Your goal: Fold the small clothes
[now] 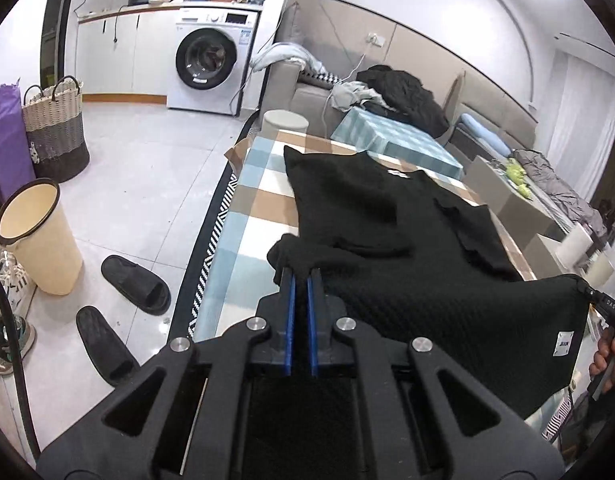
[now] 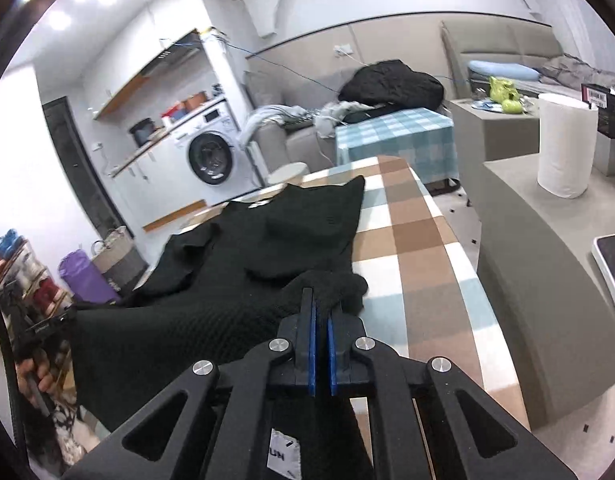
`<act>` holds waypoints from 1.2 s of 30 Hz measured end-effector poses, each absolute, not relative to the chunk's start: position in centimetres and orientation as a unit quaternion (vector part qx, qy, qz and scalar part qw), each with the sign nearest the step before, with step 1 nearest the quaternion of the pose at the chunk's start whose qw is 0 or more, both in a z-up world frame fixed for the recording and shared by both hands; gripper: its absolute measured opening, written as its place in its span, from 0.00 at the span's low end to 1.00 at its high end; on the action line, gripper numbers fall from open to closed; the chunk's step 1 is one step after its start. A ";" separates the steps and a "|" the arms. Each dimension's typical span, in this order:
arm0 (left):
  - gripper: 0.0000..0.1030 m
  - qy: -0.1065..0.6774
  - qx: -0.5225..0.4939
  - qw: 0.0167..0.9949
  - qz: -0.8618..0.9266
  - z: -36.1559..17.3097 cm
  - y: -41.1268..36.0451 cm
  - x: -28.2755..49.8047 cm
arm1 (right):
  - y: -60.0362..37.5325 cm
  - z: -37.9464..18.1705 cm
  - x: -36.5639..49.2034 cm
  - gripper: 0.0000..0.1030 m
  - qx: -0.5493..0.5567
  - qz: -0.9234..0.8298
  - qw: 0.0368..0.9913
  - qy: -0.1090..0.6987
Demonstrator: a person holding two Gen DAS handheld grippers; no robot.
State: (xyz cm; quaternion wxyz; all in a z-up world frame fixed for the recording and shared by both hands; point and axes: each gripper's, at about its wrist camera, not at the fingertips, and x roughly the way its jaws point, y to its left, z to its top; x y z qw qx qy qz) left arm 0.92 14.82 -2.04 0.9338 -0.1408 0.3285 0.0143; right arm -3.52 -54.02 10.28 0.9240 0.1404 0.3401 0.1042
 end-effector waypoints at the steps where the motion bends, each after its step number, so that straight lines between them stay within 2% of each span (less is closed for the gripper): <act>1: 0.03 0.332 -0.137 0.933 0.014 -2.2 14.9 2.0 | -53.8 10.0 -2.3 0.04 0.140 0.092 0.922 0.349; 7: 0.03 0.366 -0.143 0.919 0.028 -5.1 15.2 8.2 | -53.1 6.7 3.6 0.04 0.151 0.027 0.905 0.398; 14: 0.05 0.389 -0.156 0.907 0.040 -8.0 15.9 12.4 | -53.0 4.6 6.8 0.04 0.175 0.003 0.894 0.412; 15: 0.10 0.395 -0.158 0.904 0.042 -8.4 15.9 12.9 | -52.9 4.5 7.1 0.04 0.170 0.003 0.895 0.413; 16: 0.16 0.408 -0.158 0.898 0.051 -8.8 16.1 13.4 | -52.8 4.4 7.4 0.10 0.168 0.001 0.894 0.416; 18: 0.52 0.424 -0.158 0.889 0.071 -9.4 16.4 13.7 | -52.8 4.1 7.7 0.30 0.166 0.002 0.887 0.431; 19: 0.56 0.424 -0.169 0.887 0.071 -9.7 16.7 13.5 | -52.9 3.9 7.5 0.50 0.167 0.000 0.885 0.434; 20: 0.59 0.422 -0.182 0.886 0.065 -9.9 17.0 13.4 | -53.1 3.9 7.0 0.56 0.170 -0.001 0.885 0.434; 26: 0.60 0.442 -0.182 0.877 0.038 -11.5 16.5 14.7 | -52.6 1.4 7.3 0.58 0.164 0.009 0.860 0.483; 36: 0.60 0.429 -0.182 0.885 -0.004 -9.3 16.1 12.8 | -52.2 2.0 7.6 0.58 0.163 0.015 0.863 0.477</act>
